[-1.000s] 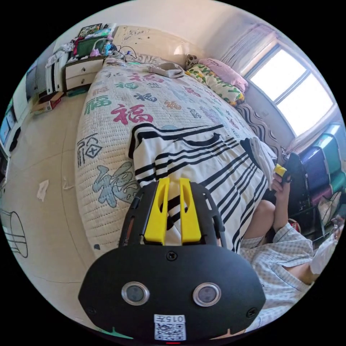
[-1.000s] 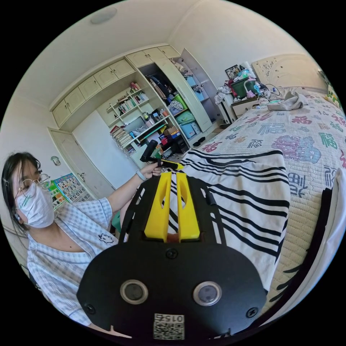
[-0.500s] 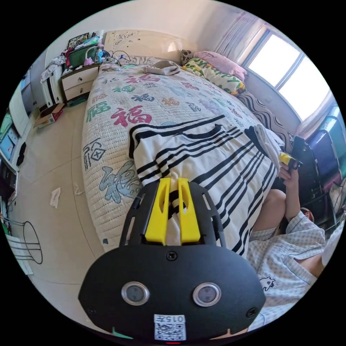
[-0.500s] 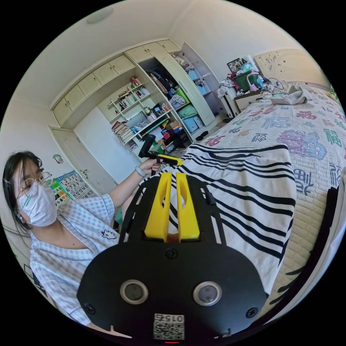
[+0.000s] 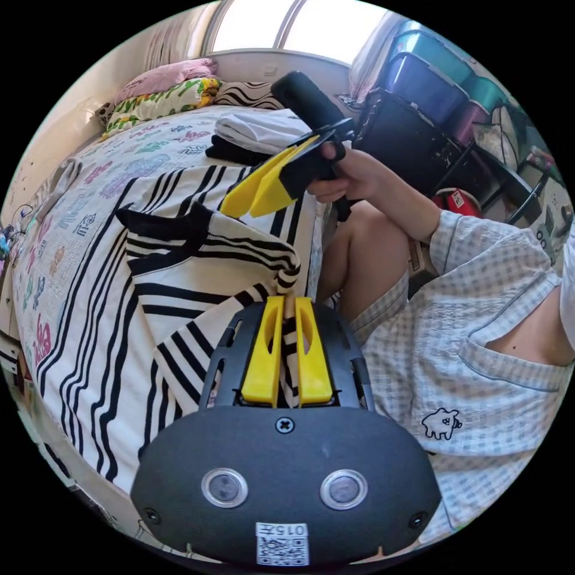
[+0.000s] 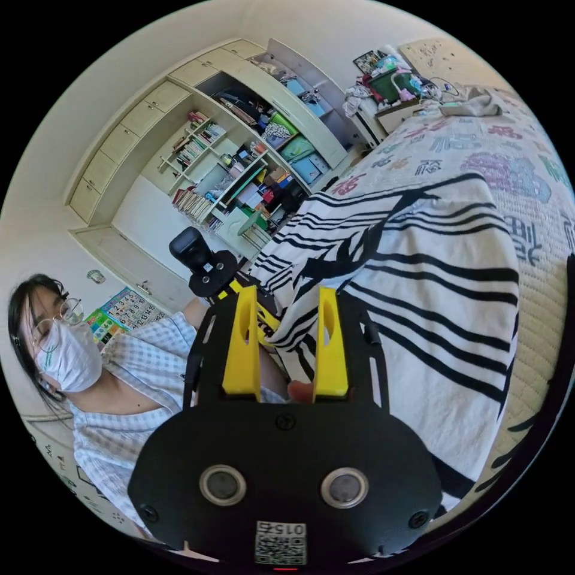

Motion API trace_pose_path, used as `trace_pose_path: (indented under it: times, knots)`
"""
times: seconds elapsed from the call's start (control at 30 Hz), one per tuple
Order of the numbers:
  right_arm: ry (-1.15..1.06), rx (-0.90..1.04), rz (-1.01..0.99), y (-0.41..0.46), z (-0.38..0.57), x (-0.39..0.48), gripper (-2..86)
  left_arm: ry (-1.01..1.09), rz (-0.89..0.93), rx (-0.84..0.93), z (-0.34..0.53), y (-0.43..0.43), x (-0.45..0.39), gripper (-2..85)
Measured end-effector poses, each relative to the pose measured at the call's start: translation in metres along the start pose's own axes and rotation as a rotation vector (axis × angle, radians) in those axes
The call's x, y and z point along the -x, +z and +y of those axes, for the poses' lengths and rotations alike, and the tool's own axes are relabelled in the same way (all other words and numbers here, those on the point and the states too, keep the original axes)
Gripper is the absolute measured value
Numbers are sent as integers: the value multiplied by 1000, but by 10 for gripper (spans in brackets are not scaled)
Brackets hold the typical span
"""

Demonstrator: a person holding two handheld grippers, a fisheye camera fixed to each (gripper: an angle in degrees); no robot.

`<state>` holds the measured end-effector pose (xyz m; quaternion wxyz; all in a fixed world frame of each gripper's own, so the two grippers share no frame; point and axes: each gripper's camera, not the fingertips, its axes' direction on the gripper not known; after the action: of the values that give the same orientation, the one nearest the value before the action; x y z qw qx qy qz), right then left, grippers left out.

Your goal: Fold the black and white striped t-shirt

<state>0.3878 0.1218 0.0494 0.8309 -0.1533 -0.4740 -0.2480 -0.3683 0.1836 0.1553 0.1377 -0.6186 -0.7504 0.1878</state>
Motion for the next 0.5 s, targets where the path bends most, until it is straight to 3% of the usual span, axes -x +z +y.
trace_pose_path:
  times: [0.1,0.27,0.4,0.5]
  knots:
    - [13,57,89,4,11,-4,19,5,38,-29,-2,-3,1,20]
    - [-126,80,114,-10,31,27,-1,56,135,-80,-5,-33,2,51]
    - [-293,51,88,-44,68,81,-4,8,-91,-186,0,-73,15,97]
    - [-280,-9,128,-57,116,102,-4,23,-221,-200,-15,-71,18,102]
